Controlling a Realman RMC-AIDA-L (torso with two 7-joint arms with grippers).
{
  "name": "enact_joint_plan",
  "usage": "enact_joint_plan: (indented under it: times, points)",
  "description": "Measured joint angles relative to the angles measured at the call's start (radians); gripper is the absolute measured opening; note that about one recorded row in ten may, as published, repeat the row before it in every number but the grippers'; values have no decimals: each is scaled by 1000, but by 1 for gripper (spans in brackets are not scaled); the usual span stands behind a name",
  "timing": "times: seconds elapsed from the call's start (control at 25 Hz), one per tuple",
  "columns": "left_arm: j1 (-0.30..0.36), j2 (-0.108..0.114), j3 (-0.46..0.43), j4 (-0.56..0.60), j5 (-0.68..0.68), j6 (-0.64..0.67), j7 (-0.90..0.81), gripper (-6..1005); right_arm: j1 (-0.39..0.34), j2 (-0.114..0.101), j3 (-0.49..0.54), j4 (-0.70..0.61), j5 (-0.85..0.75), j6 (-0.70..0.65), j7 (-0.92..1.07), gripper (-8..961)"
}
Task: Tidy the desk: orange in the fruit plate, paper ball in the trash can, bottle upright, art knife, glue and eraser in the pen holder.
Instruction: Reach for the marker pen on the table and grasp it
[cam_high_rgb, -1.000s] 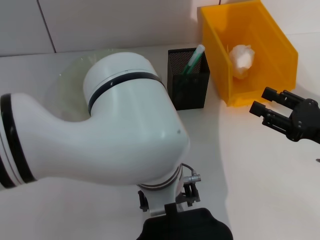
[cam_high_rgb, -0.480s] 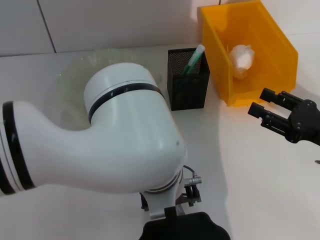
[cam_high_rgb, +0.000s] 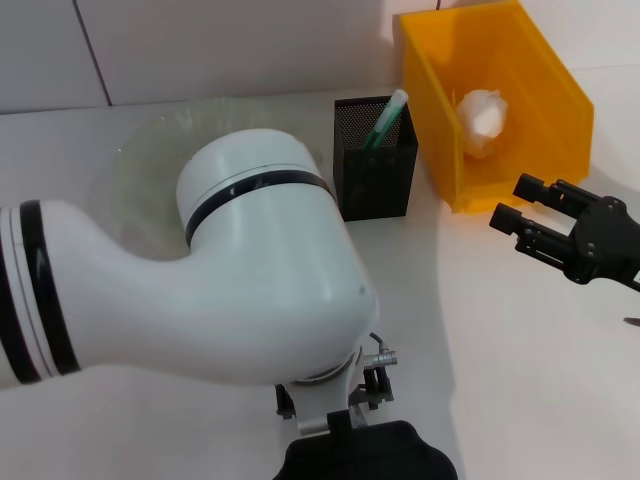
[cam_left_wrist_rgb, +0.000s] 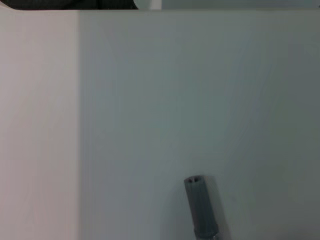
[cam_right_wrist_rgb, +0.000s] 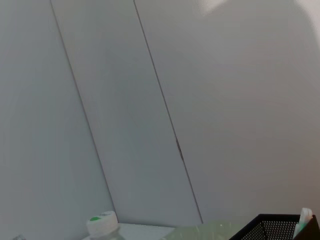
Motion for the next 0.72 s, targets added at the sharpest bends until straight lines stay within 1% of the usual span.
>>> enact_joint_plan:
  times: [0.08, 0.2, 0.24, 0.36, 0.72]
  points:
    - [-17, 0, 10, -13, 2, 6, -12, 730, 2, 1, 0, 1, 0, 2, -3, 648]
    - [-17, 0, 10, -13, 2, 6, -12, 731, 5, 4, 0, 2, 0, 3, -8, 648]
    - [-47, -1, 25, -45, 0, 13, -25, 732, 6, 6, 0, 3, 0, 4, -11, 648]
    - [-62, -1, 38, -55, -3, 18, -35, 732, 9, 8, 0, 4, 0, 6, -15, 649]
    - [-84, 1, 44, -70, -5, 30, -35, 733, 11, 8, 4, 3, 0, 6, -25, 649]
